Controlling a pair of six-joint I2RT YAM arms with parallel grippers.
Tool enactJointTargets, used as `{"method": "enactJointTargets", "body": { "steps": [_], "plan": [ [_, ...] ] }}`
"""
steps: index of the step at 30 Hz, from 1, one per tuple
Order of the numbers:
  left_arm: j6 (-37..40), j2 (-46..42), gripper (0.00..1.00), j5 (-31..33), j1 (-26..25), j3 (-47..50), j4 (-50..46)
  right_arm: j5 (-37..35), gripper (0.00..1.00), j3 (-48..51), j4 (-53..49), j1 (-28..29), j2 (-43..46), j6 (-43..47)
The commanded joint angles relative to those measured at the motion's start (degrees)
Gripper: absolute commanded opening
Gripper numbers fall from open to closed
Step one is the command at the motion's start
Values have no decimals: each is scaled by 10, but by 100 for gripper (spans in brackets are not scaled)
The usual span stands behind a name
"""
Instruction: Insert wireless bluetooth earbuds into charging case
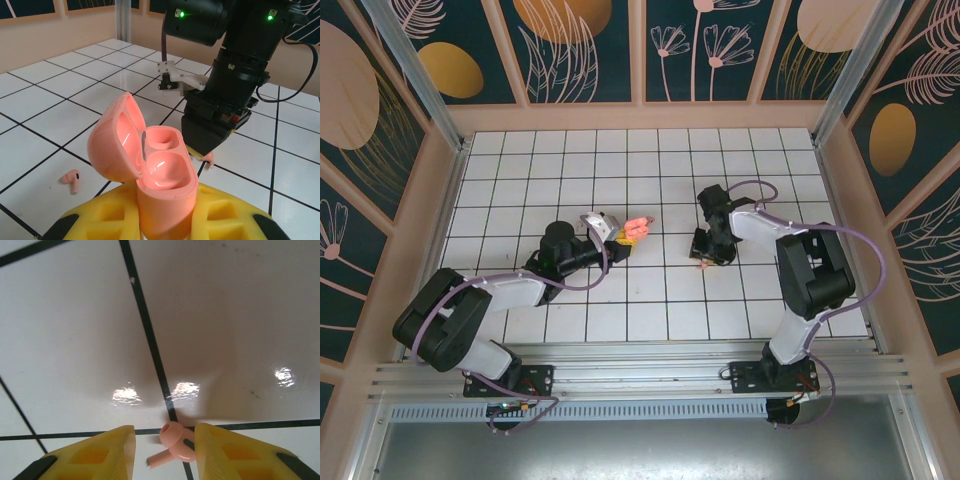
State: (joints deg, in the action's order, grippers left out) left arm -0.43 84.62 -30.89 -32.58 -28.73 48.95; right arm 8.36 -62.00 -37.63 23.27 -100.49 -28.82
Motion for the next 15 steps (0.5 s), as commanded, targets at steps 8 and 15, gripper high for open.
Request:
{"method": "enactJointTargets", "body": {
  "steps": [8,15],
  "plan": [
    [8,-14,13,1,-1,-8,3,-31,34,-4,-24,9,-9,-8],
    [8,-18,13,1,-1,-7,2,-31,32,7,-23,17,-4,-15]
  ]
}}
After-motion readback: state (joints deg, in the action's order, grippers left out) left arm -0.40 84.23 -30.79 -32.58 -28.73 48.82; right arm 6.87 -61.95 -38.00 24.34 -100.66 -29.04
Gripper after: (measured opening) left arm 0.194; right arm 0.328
